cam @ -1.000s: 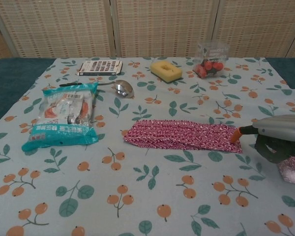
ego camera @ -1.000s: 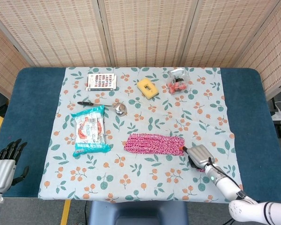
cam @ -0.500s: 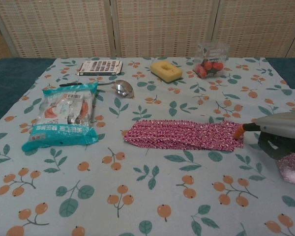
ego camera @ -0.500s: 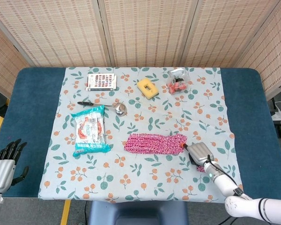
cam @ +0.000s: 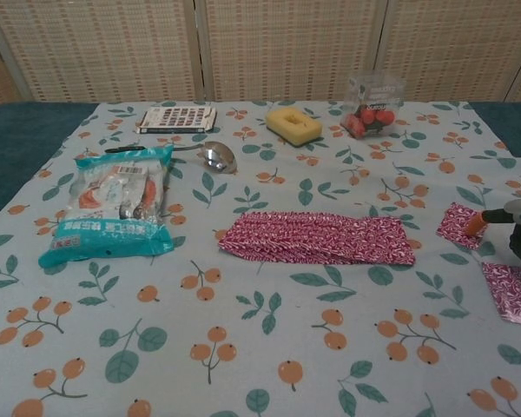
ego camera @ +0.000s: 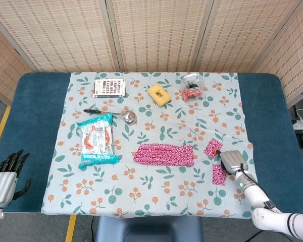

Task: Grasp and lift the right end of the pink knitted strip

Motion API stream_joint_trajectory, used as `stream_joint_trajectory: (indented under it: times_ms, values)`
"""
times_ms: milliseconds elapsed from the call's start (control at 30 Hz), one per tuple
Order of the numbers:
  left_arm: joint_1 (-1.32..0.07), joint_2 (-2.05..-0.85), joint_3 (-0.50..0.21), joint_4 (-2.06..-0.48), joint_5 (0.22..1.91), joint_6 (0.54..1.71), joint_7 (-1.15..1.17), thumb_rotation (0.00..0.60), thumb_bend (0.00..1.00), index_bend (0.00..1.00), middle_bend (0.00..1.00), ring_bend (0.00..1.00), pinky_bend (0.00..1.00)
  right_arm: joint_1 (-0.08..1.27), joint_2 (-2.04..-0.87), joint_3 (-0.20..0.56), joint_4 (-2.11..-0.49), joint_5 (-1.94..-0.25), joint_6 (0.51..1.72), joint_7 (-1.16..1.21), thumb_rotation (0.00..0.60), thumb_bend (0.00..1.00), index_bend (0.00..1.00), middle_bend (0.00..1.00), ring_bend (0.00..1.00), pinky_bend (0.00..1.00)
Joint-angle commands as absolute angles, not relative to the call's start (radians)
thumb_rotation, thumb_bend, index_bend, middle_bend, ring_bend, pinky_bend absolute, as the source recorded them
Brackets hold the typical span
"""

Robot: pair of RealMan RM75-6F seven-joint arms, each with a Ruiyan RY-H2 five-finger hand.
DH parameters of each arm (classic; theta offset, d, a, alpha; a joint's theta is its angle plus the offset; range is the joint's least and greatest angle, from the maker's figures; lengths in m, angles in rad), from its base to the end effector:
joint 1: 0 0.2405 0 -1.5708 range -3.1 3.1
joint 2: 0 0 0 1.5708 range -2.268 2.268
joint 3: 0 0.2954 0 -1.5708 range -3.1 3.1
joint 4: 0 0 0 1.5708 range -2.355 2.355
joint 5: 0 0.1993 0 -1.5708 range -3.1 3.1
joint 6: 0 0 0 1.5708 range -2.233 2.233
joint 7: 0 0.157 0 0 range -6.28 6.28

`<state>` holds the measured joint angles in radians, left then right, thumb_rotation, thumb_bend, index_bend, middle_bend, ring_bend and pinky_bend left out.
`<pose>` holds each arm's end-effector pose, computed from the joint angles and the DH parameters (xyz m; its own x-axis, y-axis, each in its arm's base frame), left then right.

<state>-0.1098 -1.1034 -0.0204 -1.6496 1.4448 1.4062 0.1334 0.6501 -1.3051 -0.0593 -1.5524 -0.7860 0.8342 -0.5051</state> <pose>-0.3460 0.1973 0.1756 0.4896 0.1047 0.8656 0.8699 0.0087 -0.4931 -0.3198 -0.3238 0.0444 0.5604 -0.5727 0.5983 -0.7853 -0.1378 0.6036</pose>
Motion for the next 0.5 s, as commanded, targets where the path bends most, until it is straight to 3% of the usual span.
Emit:
stream_joint_trajectory:
  times_ms: [33, 200, 367, 433, 500]
  values:
    - [-0.110, -1.104, -0.019, -1.650, 1.446, 1.405, 0.135, 0.600, 0.40, 0.09, 0.00, 0.00, 0.17, 0.639, -1.292, -0.063, -1.545, -0.787, 0.846, -0.497, 0.600, 0.87, 0.18, 0.73, 0.83, 0.82]
    - [-0.113, -1.106, -0.017, -1.650, 1.446, 1.399, 0.143, 0.600, 0.40, 0.09, 0.00, 0.00, 0.17, 0.586, -1.234, -0.048, -1.586, -0.852, 0.929, -0.421, 0.600, 0.87, 0.18, 0.73, 0.84, 0.82]
    - [-0.115, -1.110, -0.018, -1.651, 1.441, 1.395, 0.153, 0.600, 0.40, 0.09, 0.00, 0.00, 0.17, 0.479, -1.191, -0.050, -1.655, -1.139, 1.135, -0.266, 0.600, 0.87, 0.17, 0.73, 0.83, 0.82]
    - [-0.116, -1.112, -0.019, -1.649, 1.441, 1.394, 0.156, 0.600, 0.40, 0.09, 0.00, 0.00, 0.17, 0.423, -1.194, -0.067, -1.646, -1.258, 1.246, -0.213, 0.600, 0.80, 0.15, 0.73, 0.81, 0.80]
    - [-0.117, -1.113, -0.018, -1.648, 1.439, 1.392, 0.158, 0.600, 0.40, 0.09, 0.00, 0.00, 0.17, 0.379, -1.200, -0.083, -1.624, -1.333, 1.329, -0.193, 0.600, 0.65, 0.13, 0.71, 0.74, 0.75]
